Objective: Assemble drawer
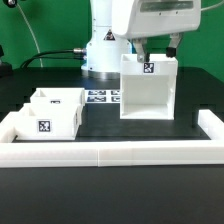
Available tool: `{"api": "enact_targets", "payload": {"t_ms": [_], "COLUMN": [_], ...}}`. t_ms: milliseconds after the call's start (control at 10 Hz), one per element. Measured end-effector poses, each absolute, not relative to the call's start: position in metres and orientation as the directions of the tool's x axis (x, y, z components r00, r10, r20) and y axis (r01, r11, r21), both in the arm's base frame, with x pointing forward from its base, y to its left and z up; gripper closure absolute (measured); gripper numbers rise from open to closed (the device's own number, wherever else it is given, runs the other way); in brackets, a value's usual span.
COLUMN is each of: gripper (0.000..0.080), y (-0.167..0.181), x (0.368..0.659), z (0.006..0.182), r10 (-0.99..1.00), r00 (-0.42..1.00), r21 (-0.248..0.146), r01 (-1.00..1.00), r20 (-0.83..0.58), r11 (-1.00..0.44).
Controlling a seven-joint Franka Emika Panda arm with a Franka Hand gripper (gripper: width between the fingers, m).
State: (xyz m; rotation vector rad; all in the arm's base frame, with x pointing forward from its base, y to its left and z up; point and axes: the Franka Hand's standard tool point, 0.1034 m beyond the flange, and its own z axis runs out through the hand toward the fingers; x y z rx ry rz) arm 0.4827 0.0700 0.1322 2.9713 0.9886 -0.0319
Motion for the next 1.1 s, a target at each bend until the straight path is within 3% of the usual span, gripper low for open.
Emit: {"api": "enact_targets", "payload": {"t_ms": [600,800,1100], "gripper": [0.0150,0.0150,0.0150], "y": [0.070,0.079,0.102], "x": [0.479,0.457,0.434], "z": [0.131,0.130,0.122], "r10": [0.593,0.366,0.125], "r00": [0.805,0.931,0.992], "r21": [0.001,0.023,0.036], "r01": [0.593,0.366,0.126], "r20": [-0.027,-0.007,-0.022], "r11": [-0.805,-0.930,-0.991]}}
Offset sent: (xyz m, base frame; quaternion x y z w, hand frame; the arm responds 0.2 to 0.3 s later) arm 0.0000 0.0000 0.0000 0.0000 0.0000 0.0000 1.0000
